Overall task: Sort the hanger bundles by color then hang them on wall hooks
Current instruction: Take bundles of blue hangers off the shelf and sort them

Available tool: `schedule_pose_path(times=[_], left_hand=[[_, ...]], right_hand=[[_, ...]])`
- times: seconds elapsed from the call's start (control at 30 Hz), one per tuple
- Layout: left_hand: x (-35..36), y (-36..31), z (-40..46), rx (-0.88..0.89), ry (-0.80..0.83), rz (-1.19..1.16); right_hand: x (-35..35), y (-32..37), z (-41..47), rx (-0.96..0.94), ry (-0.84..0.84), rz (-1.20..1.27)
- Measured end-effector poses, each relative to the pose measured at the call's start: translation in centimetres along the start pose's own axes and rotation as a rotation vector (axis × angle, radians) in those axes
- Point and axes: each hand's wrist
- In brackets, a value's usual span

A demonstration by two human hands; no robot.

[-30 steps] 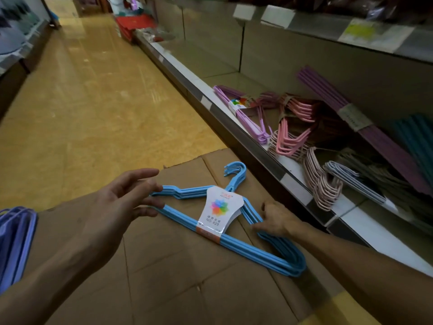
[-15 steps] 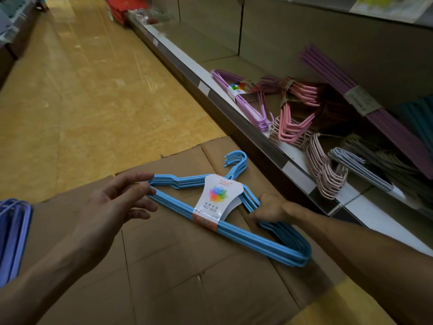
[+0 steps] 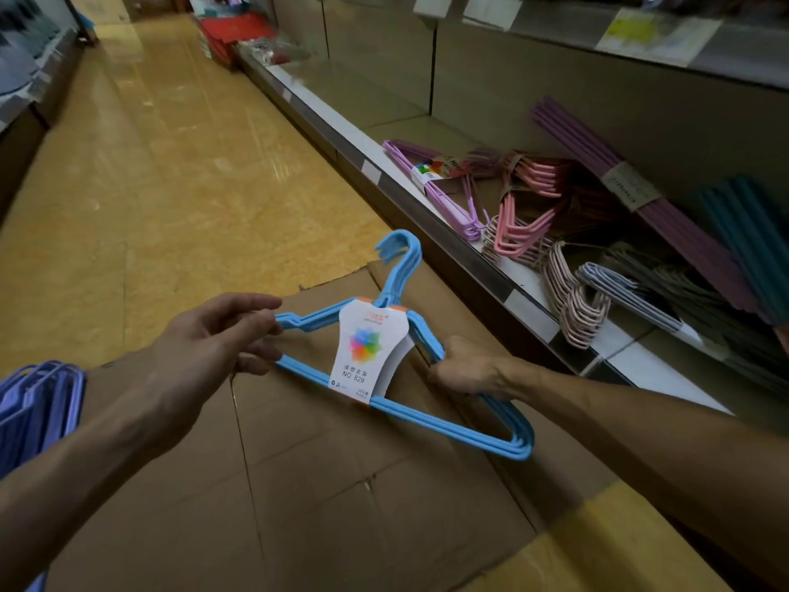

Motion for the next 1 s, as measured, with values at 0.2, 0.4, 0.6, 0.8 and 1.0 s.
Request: schedule_pose_path(times=[0.2,0.4,0.6,0.8,1.0], left_hand=[[-0.5,-0.6,-0.4,0.043,-0.038,0.106],[-0.9,-1.1,0.7,0.035,-0.091,0.203],[-0.8,-1.7,0.4,0.043,-0.124,0.229],[-2.1,-3.1,1.0,0.063,-0.371,0.029],[-4.9,-2.2,0.1,0.060,-0.300,-0.158]], right_hand=[[1.4,2.4,-1.6,-0.158,-0.050,-0.103],[4.6,6.2,-4.4,-0.225,-0.040,-0.123],[7.5,10.4,-8.0,-0.266,-0.029,-0.099],[9.3,13.1,-10.8,-0.284,0.145,0.167],[9.6,15.1,-9.6,-0.219,0.508,0.595]])
Point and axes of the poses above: each hand's wrist, its own z-axis towards the middle knuckle, its own x-axis out of the palm, y = z × x, and after that the axes turned 3 degrees about -x, right-handed
